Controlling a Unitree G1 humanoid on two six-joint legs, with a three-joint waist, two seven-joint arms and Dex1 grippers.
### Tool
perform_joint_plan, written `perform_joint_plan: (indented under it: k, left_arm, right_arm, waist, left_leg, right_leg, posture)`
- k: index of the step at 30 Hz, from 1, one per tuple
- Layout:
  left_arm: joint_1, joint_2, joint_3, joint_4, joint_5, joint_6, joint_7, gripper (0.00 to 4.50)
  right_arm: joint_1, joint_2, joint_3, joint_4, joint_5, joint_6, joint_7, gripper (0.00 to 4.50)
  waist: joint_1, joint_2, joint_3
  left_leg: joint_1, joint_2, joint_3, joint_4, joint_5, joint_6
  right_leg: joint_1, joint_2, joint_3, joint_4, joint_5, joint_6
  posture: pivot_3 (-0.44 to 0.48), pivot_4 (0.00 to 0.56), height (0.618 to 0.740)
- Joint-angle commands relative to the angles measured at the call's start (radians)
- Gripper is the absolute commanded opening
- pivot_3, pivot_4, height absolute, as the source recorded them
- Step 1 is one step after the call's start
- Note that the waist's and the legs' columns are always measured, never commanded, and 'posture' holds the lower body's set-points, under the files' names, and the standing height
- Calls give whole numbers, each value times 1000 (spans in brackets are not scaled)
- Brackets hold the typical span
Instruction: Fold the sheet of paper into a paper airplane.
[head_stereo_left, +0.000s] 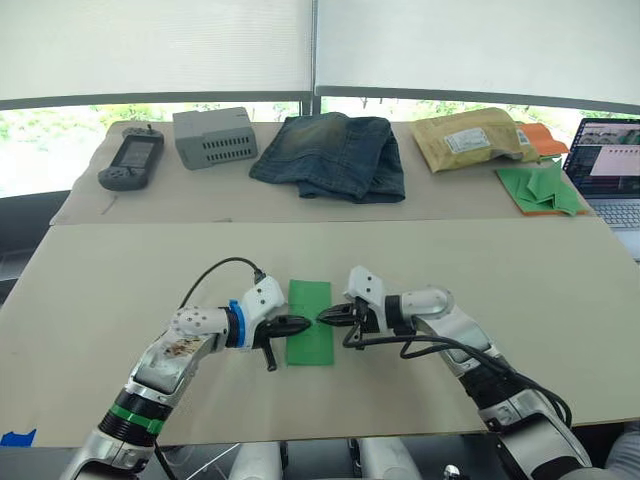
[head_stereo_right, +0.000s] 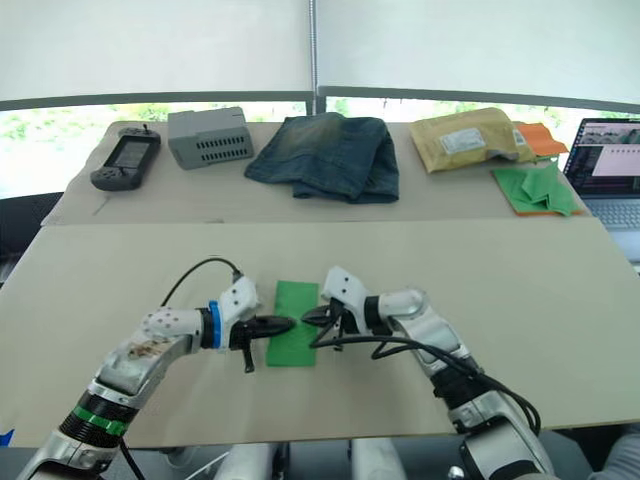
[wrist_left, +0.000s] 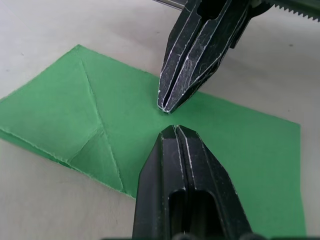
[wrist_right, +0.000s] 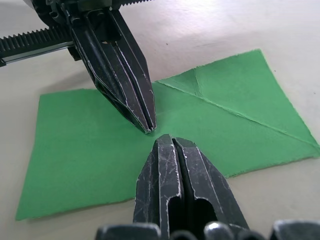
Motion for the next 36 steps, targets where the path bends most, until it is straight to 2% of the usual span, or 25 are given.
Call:
perform_joint_plan:
  k: [1, 9, 17, 22, 25, 36]
  left_arm:
    - [-3, 3, -11, 12, 14, -14, -7, 0]
    - [11, 2, -14, -1, 11, -18, -6, 0]
    - [10, -2, -14, 2, 20, -41, 1, 0]
    - [-2, -1, -11, 23, 24, -36, 2, 0]
    - [-12, -2, -14, 35, 30, -42, 3, 0]
    - [-46, -11, -37, 59, 28, -36, -37, 0]
  right_arm:
    - [1, -13, -29, 50, -21, 39, -40, 87]
    - [-104, 49, -57, 218, -40, -27, -103, 87]
    - [-138, 51, -42, 329, -65, -98, -59, 87]
    - [-42, 0, -24, 182, -23, -88, 59, 87]
    - [15, -17, -21, 86, 12, 2, 95, 87]
    - [175, -57, 42, -210, 30, 173, 80, 87]
  waist:
    - [1, 0, 0]
    - [-2, 0, 0]
    - [-2, 0, 0]
    - [2, 1, -1]
    - [1, 1, -1]
    - [-1, 1, -1]
  left_leg:
    - [0, 0, 0, 0, 0, 0]
    - [1, 0, 0, 0, 0, 0]
    - [2, 0, 0, 0, 0, 0]
    - [1, 0, 0, 0, 0, 0]
    - [1, 0, 0, 0, 0, 0]
    - [2, 0, 0, -1, 0, 0]
  right_leg:
    - [0, 0, 0, 0, -1, 1]
    - [1, 1, 0, 0, -1, 1]
    - [1, 0, 0, 0, 0, 0]
    - [1, 0, 0, 0, 0, 0]
    - [1, -1, 0, 0, 0, 1]
    - [1, 1, 0, 0, -4, 4]
  posture:
    - [0, 150, 728]
    - [0, 150, 728]
    - [0, 150, 728]
    - [0, 150, 728]
    - [0, 150, 728]
    - [0, 150, 728]
